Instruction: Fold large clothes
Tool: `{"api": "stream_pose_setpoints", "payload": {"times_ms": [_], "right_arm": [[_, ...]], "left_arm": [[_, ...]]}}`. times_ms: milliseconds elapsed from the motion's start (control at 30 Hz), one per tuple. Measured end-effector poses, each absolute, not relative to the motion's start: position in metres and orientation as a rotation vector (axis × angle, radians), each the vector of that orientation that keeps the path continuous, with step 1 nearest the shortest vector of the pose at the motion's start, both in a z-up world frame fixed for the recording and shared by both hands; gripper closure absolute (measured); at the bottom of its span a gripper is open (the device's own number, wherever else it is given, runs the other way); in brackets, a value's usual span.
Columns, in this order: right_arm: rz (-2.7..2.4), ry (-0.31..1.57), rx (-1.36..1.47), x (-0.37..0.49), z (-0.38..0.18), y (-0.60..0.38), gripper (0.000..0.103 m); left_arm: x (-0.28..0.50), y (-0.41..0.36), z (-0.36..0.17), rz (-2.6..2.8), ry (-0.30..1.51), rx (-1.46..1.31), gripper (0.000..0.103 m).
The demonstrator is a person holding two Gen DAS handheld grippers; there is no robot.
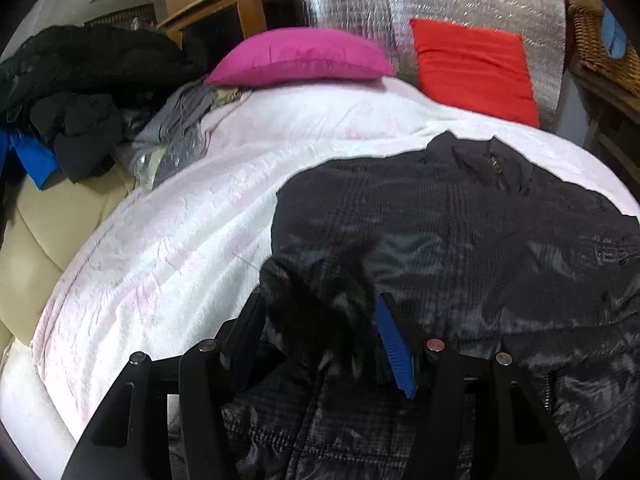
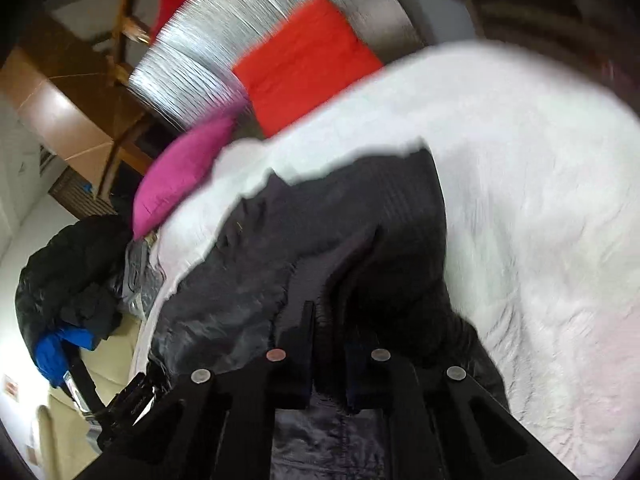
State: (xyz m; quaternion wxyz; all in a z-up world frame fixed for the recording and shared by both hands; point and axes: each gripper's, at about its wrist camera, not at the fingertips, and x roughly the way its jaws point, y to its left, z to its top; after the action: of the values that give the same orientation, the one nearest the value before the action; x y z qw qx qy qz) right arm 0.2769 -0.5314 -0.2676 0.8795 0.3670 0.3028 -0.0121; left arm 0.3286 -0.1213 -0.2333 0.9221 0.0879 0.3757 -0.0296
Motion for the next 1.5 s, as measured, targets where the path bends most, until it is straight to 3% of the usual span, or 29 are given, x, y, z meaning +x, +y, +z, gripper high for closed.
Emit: {"api": "stream_pose_setpoints", "payload": {"times_ms": [100, 167, 300, 600, 667, 733, 833, 1033, 1267, 1300, 1333, 1367, 1400, 1433, 1467, 1500], "right_arm": [[-0.062, 0.553, 0.733, 0.266, -0.253, -0.529, 0.091], [-0.096, 0.601, 0.747, 0.274, -0.263, -0.533, 0.091], [-0.155, 0.765, 0.773, 0.293, -0.296, -0.537, 0.091], [-0.026, 0.788, 0.974, 0.292, -0.305, -0.553, 0.088], [-0.011, 0.807, 0.963, 0.298, -0.307, -0.549, 0.087], [0.021, 0.792, 0.974, 0.297, -0.307, -0.548, 0.085], [-0.048, 0.731, 0.834, 0.288, -0.288, -0.540, 0.090], [-0.124, 0.636, 0.740, 0.276, -0.266, -0.539, 0.092], [-0.172, 0.777, 0.775, 0.284, -0.296, -0.556, 0.092], [-0.158, 0.759, 0.809, 0.281, -0.293, -0.560, 0.091], [-0.145, 0.739, 0.827, 0.278, -0.289, -0.562, 0.090], [-0.135, 0.702, 0.843, 0.273, -0.284, -0.565, 0.087], [-0.135, 0.664, 0.847, 0.269, -0.279, -0.567, 0.071], [-0.137, 0.643, 0.846, 0.267, -0.276, -0.569, 0.031], [-0.138, 0.629, 0.849, 0.267, -0.274, -0.569, 0.015], [-0.136, 0.606, 0.857, 0.267, -0.274, -0.570, 0.010]], "left_arm": [[0.322, -0.128, -0.229, -0.088, 0.731, 0.235, 0.044], [0.318, -0.136, -0.235, -0.131, 0.748, 0.285, 0.038], [0.317, -0.143, -0.244, -0.160, 0.787, 0.313, 0.038], [0.313, -0.152, -0.246, -0.204, 0.787, 0.332, 0.038], [0.310, -0.157, -0.245, -0.214, 0.779, 0.338, 0.043], [0.307, -0.161, -0.243, -0.219, 0.768, 0.339, 0.071], [0.306, -0.164, -0.244, -0.229, 0.764, 0.340, 0.080], [0.300, -0.170, -0.234, -0.259, 0.706, 0.331, 0.080], [0.313, -0.172, -0.253, -0.252, 0.819, 0.338, 0.073], [0.314, -0.168, -0.248, -0.259, 0.826, 0.306, 0.071], [0.314, -0.165, -0.245, -0.265, 0.827, 0.288, 0.059], [0.314, -0.158, -0.236, -0.279, 0.822, 0.243, 0.050], [0.314, -0.152, -0.229, -0.283, 0.808, 0.207, 0.033], [0.313, -0.148, -0.224, -0.284, 0.794, 0.184, 0.024], [0.314, -0.141, -0.216, -0.284, 0.769, 0.153, 0.023], [0.316, -0.135, -0.210, -0.285, 0.753, 0.134, 0.022]]}}
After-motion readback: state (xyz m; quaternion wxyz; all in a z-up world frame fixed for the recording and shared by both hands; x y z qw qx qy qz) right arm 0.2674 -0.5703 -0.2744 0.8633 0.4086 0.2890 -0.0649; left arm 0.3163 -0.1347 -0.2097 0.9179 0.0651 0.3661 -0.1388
